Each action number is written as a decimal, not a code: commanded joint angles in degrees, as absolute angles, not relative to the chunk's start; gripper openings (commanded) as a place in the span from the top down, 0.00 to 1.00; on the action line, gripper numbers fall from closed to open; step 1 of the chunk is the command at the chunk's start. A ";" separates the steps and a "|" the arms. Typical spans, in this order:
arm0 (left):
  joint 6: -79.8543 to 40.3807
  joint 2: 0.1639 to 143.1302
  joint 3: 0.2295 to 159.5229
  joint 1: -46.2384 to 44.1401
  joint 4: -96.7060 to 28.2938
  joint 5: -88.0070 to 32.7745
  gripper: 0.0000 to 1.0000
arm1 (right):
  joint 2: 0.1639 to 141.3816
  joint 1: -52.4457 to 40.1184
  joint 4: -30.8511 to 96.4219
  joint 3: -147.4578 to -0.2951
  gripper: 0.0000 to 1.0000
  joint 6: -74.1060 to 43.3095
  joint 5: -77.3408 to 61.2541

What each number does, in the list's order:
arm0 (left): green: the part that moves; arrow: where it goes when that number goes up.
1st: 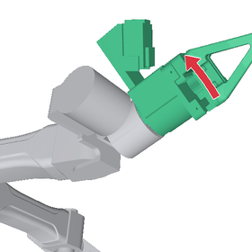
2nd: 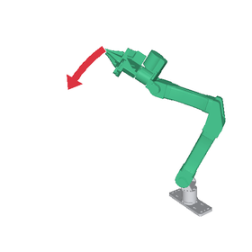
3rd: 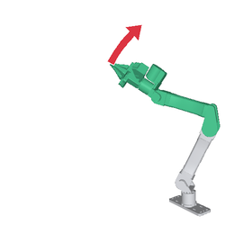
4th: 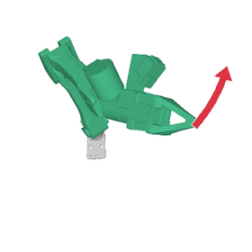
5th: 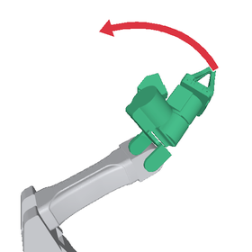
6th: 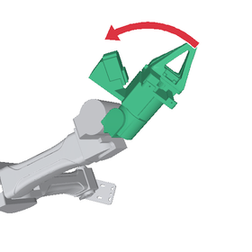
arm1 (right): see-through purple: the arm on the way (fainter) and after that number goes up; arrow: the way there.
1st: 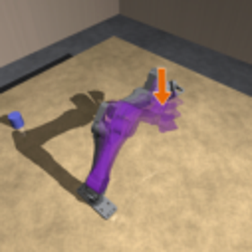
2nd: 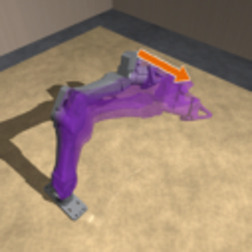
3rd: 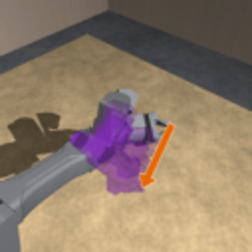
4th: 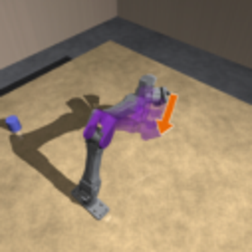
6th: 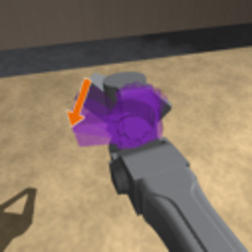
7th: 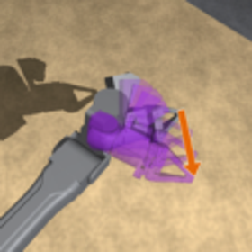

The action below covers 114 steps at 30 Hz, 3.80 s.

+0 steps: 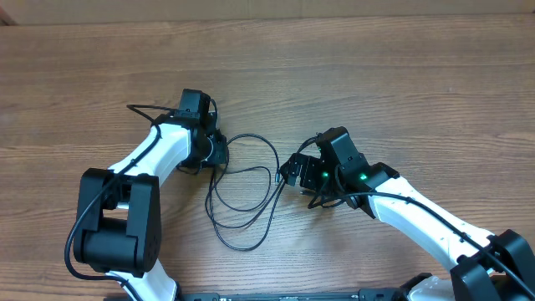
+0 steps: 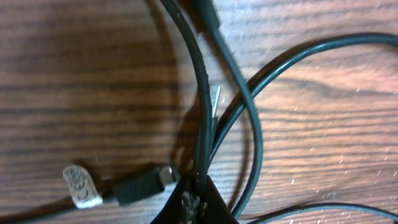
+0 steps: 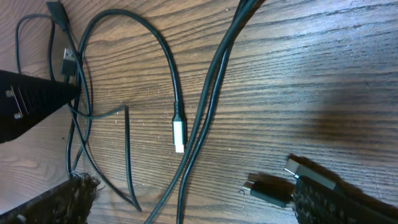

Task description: Untangle cables

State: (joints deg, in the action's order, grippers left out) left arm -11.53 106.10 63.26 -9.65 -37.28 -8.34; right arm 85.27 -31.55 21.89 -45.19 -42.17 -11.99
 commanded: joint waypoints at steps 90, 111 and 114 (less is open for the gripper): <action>-22.74 111.24 96.92 24.16 -64.77 -4.32 0.07 | 84.99 -31.77 21.39 -44.18 0.00 -42.02 -9.87; -18.94 111.04 73.82 19.49 -54.50 -10.17 0.96 | 84.99 -31.77 21.32 -44.18 0.00 -42.02 -9.89; -16.69 110.91 73.82 19.53 -56.12 -14.68 0.96 | 84.99 -31.77 21.41 -44.18 0.00 -42.02 -9.87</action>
